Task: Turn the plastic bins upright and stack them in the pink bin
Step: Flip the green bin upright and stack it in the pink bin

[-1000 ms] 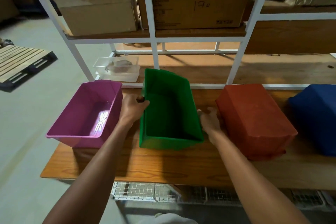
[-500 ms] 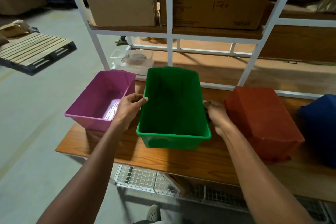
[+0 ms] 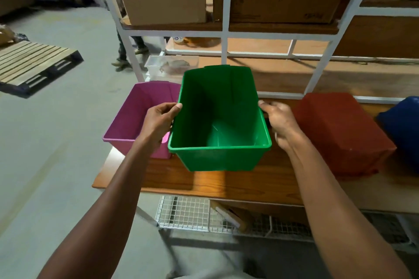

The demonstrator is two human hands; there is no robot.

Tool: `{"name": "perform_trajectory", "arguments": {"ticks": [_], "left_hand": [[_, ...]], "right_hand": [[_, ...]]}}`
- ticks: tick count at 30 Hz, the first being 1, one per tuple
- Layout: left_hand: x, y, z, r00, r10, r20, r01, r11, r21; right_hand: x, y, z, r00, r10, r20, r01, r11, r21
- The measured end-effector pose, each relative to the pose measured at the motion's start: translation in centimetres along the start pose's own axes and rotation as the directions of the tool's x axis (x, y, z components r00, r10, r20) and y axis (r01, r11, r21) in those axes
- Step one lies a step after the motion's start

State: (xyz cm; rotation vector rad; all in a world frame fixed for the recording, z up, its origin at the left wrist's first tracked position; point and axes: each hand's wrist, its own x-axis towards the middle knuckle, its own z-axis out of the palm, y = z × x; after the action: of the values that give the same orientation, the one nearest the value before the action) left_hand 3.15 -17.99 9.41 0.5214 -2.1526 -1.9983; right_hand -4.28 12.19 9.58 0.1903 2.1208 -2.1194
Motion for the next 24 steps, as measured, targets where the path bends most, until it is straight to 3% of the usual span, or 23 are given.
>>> {"name": "perform_trajectory", "arguments": {"ticks": [12, 24], "left_hand": [[2.3, 1.5, -13.4, 0.992, -0.046, 0.119, 0.063, 0.988, -0.142], [7.3, 2.6, -17.0, 0.998, -0.019, 0.06, 0.029, 0.983, -0.18]], "right_hand": [[-2.7, -0.9, 12.5, 0.997, -0.051, -0.065, 0.052, 0.999, 0.014], [1.2, -2.5, 18.3, 0.998, -0.066, -0.004, 0.066, 0.998, 0.012]]}}
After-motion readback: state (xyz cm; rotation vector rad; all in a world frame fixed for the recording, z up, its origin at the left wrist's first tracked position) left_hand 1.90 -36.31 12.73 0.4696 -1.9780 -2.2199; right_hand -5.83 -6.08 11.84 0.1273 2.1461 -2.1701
